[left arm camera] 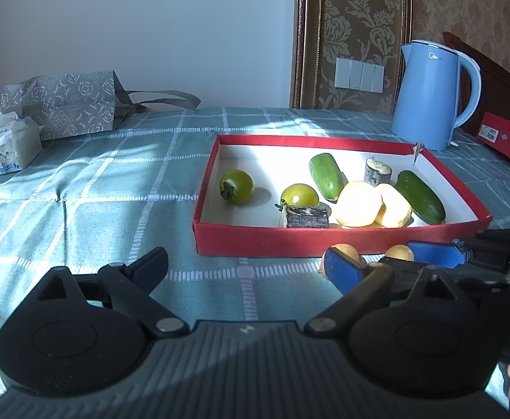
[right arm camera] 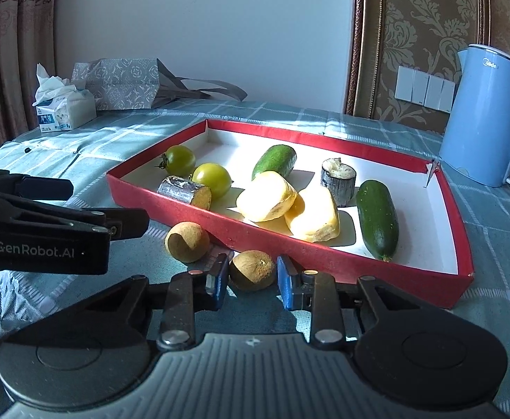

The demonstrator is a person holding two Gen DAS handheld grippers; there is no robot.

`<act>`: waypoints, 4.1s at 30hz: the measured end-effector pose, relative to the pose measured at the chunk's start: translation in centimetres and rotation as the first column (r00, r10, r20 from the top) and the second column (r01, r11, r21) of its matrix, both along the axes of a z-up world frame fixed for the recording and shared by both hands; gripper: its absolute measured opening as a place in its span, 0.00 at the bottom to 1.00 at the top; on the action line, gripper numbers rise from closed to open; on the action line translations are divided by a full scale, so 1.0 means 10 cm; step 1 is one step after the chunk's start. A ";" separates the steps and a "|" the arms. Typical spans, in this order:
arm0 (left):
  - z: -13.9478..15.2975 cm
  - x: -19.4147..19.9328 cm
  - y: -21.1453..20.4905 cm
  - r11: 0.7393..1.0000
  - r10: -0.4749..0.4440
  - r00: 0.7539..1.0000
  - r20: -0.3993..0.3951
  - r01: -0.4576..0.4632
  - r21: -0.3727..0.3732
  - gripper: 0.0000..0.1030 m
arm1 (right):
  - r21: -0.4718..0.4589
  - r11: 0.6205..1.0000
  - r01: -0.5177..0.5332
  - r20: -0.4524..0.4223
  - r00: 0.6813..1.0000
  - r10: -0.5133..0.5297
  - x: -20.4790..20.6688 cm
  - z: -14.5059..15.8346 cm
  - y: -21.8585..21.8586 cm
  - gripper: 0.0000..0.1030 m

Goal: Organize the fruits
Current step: 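Move the right gripper onto the brown kiwi and close it, then grasp the tan round fruit with the left gripper while the right gripper holds the kiwi, then carry the tan round fruit into the tray and open the left gripper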

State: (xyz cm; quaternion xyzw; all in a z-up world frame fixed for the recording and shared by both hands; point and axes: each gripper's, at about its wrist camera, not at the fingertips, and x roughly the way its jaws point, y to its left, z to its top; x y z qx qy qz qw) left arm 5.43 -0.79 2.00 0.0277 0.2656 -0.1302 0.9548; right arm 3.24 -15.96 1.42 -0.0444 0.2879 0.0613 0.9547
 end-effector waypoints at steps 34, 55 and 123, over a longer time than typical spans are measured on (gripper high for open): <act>-0.18 0.14 -0.55 0.994 -0.095 0.992 -0.079 0.099 0.055 0.72 | 0.048 0.985 0.165 0.110 0.979 -0.169 -0.32 0.11 -0.42 0.28; -0.14 0.05 -0.63 0.988 -0.123 0.991 -0.052 0.127 0.082 0.26 | 0.030 0.985 0.170 0.103 0.980 -0.172 -0.30 0.08 -0.41 0.28; 0.14 0.10 -0.24 0.997 -0.047 0.999 -0.027 0.045 -0.067 0.26 | 0.046 0.981 0.188 0.139 0.971 -0.192 -0.32 0.11 -0.42 0.28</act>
